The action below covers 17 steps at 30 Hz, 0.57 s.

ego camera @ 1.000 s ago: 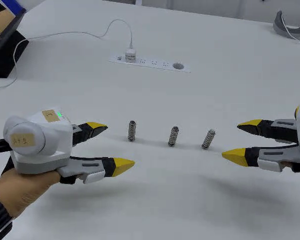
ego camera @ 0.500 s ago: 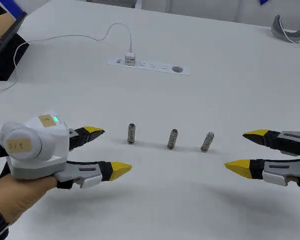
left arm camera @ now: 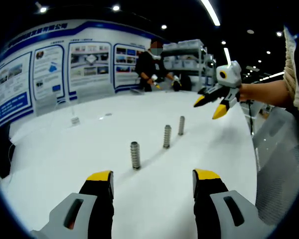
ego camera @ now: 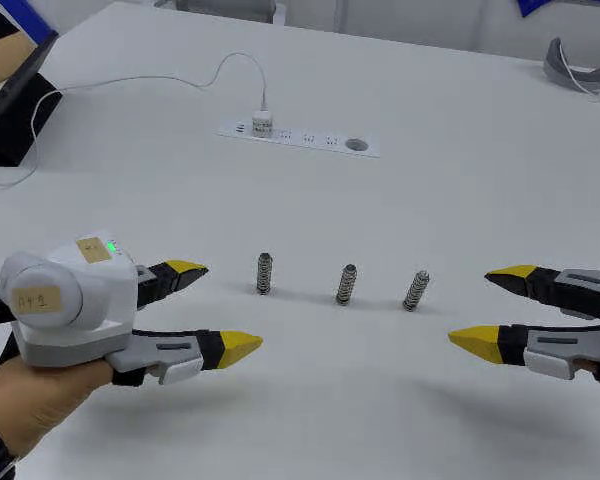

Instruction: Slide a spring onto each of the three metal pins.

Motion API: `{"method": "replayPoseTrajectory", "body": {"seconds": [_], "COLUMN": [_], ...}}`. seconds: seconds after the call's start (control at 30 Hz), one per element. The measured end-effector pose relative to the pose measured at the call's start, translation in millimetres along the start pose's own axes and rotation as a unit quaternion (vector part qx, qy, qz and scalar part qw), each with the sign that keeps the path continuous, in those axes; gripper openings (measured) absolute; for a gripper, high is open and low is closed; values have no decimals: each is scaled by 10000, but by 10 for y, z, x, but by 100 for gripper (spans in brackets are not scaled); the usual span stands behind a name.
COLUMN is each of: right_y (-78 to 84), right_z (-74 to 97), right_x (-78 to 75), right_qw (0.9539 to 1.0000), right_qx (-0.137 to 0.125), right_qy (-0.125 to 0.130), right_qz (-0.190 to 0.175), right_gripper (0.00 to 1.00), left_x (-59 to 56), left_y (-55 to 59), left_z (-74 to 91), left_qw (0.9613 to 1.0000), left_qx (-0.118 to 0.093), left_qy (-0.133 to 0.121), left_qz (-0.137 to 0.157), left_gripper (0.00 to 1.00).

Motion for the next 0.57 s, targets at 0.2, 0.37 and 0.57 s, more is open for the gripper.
{"method": "replayPoseTrajectory", "body": {"seconds": [0.2,0.37,0.57], "right_y": [15,25,32], "right_z": [-1,8,9], "right_x": [2,13,18], "right_qw": [10000,10000,10000], "right_qx": [5,14,10], "right_qy": [-1,10,19], "right_qz": [-12,-25,-48], "right_gripper": [57,57,57], "left_x": [-3,-9,-15], "left_y": [4,1,-1], "left_z": [0,0,-1], "left_qw": [10000,10000,10000], "left_qx": [0,-11,-18], "left_qy": [-5,-6,-1], "left_qz": [6,8,9], "left_gripper": [65,65,65]}}
Point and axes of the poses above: the centre of the closed fingertips' face, and the gripper's own axes: z roughly backward along the fingers, x roughly to its left, y roughly out of its underside, the point moved 9 cm from there along z, roughly backward along the fingers, and after that the axes turned 11 degrees about x, right-handed, at the moved point
